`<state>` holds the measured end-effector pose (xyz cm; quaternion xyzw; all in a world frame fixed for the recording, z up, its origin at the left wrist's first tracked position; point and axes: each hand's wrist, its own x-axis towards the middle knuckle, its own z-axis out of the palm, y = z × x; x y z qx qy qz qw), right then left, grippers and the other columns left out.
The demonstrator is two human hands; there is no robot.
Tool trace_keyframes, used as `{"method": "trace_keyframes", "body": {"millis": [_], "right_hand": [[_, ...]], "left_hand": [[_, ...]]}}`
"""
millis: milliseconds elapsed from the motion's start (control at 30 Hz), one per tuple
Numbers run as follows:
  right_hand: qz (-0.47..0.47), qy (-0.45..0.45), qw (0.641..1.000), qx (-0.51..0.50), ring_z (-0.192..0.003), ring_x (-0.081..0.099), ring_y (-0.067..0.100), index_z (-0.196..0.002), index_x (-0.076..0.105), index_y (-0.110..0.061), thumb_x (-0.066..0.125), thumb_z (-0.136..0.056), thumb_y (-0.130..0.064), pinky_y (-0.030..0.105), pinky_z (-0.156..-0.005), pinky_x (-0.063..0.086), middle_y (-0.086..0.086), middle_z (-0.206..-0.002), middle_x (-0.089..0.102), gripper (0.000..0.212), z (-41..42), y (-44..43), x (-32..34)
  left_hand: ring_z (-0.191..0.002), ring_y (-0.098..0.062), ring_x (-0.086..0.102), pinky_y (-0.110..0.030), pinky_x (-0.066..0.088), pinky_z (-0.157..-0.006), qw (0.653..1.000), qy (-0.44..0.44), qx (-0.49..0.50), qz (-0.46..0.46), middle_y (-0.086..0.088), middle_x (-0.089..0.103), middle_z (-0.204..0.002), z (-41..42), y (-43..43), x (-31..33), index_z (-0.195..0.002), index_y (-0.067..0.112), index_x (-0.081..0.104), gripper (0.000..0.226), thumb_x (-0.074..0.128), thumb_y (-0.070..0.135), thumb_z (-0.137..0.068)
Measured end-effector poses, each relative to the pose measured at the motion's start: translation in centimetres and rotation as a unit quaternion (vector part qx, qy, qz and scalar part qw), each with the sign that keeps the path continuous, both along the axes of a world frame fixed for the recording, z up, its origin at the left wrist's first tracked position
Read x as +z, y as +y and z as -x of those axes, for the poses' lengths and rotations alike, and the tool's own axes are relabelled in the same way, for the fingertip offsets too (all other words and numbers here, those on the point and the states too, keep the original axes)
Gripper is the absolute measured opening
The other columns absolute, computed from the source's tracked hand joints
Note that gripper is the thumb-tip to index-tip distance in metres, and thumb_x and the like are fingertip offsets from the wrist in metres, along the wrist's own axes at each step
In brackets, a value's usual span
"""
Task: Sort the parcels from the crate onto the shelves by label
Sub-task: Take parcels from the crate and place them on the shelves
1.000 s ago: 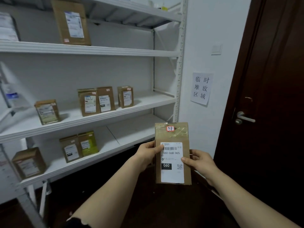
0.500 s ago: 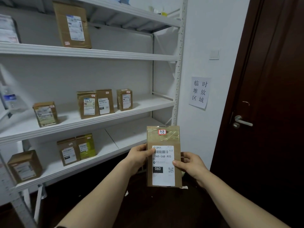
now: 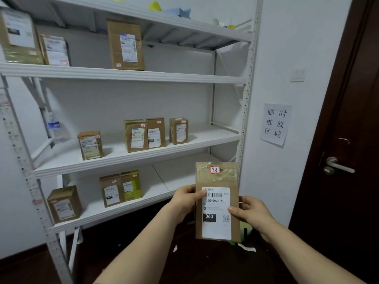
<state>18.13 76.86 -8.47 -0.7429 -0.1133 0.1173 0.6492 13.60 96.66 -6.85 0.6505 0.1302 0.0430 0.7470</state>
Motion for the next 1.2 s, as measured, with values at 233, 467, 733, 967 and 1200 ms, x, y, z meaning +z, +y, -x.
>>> {"method": "trace_keyframes", "body": {"millis": [233,467,733,967,1200], "right_hand": [[0.004,-0.003,1.0,0.021,-0.092,0.066,0.02,-0.111,0.056,-0.007,0.072,-0.08,0.0,0.018,-0.063,0.052,0.012,-0.104,0.068,0.035,-0.6,2.2,0.2],[0.015,-0.012,0.999,0.03,-0.095,0.066,0.022,-0.117,0.057,-0.001,0.072,-0.079,0.0,0.031,-0.081,0.055,0.01,-0.1,0.068,0.04,-1.7,4.0,0.1],[0.016,-0.01,0.999,0.05,-0.082,0.062,0.008,-0.117,0.055,0.001,0.071,-0.08,0.002,0.017,-0.066,0.052,0.002,-0.092,0.065,0.04,-2.9,6.9,0.4],[0.017,-0.002,0.996,0.091,-0.074,0.055,-0.001,-0.097,0.051,-0.013,0.07,-0.081,0.003,0.007,-0.055,0.046,-0.006,-0.083,0.058,0.03,-5.1,11.1,0.3],[0.026,0.019,0.991,0.127,-0.083,0.067,0.012,-0.113,0.057,-0.005,0.075,-0.077,0.0,0.014,-0.058,0.049,0.003,-0.095,0.069,0.041,-8.0,17.1,0.3]], "left_hand": [[-0.095,-0.028,0.07,-0.04,0.055,-0.088,1.0,-0.012,0.015,0.009,-0.013,0.073,-0.101,0.3,2.1,0.2,-0.114,0.006,0.064,0.024,0.063,0.006,-0.09],[-0.086,-0.024,0.071,-0.034,0.057,-0.08,0.999,-0.019,0.03,0.018,-0.013,0.073,-0.098,0.0,3.8,0.3,-0.114,0.007,0.064,0.025,0.063,0.005,-0.089],[-0.083,-0.023,0.07,-0.034,0.058,-0.077,0.999,-0.02,0.029,0.021,-0.013,0.073,-0.097,-0.7,6.4,0.7,-0.103,0.013,0.063,0.016,0.062,0.005,-0.09],[-0.083,-0.024,0.073,-0.032,0.057,-0.071,0.999,-0.005,0.044,0.004,-0.011,0.075,-0.092,-2.1,11.4,0.4,-0.122,0.008,0.059,0.044,0.074,0.009,-0.08],[-0.085,-0.024,0.071,-0.033,0.056,-0.076,0.995,-0.006,0.092,-0.031,-0.013,0.072,-0.099,-3.7,17.0,0.1,-0.121,0.006,0.059,0.054,0.081,0.012,-0.072]]}}
